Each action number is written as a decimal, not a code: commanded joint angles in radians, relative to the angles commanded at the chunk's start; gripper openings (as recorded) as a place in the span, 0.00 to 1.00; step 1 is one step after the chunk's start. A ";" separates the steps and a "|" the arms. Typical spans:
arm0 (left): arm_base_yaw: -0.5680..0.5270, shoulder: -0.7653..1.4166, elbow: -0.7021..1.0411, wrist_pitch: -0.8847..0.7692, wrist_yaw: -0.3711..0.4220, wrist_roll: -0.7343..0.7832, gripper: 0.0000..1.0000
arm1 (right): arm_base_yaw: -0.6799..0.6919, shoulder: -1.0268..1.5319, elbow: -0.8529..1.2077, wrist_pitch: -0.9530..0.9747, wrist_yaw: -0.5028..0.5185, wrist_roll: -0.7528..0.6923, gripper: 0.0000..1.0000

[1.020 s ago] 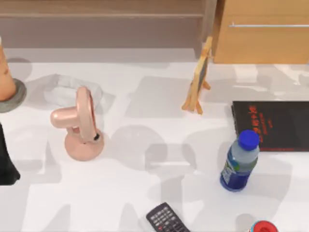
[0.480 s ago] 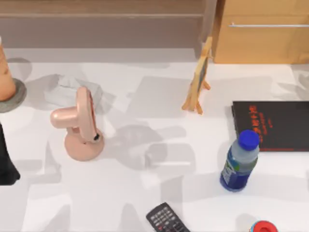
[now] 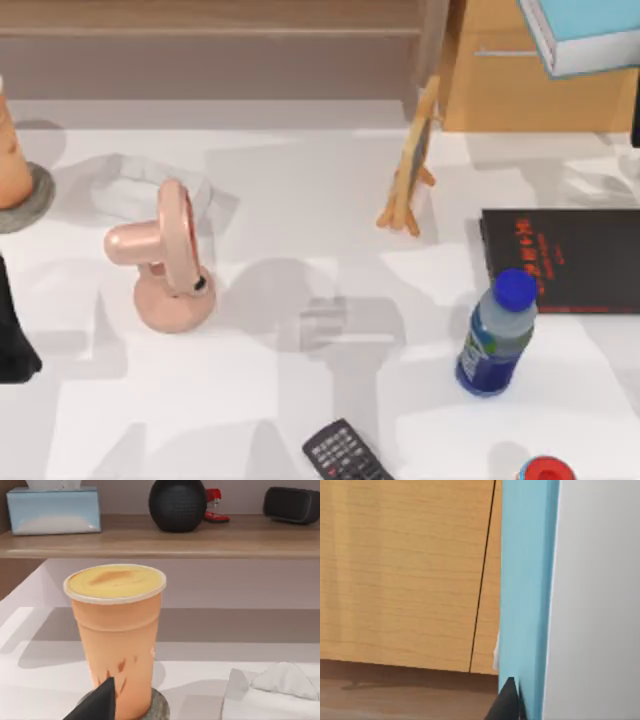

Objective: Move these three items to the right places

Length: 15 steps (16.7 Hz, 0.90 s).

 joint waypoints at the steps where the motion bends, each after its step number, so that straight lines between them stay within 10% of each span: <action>1: 0.000 0.000 0.000 0.000 0.000 0.000 1.00 | 0.030 0.032 -0.055 -0.001 0.026 0.060 0.00; 15: 0.000 0.000 0.000 0.000 0.000 0.000 1.00 | 0.116 0.215 -0.285 -0.008 0.146 0.328 0.00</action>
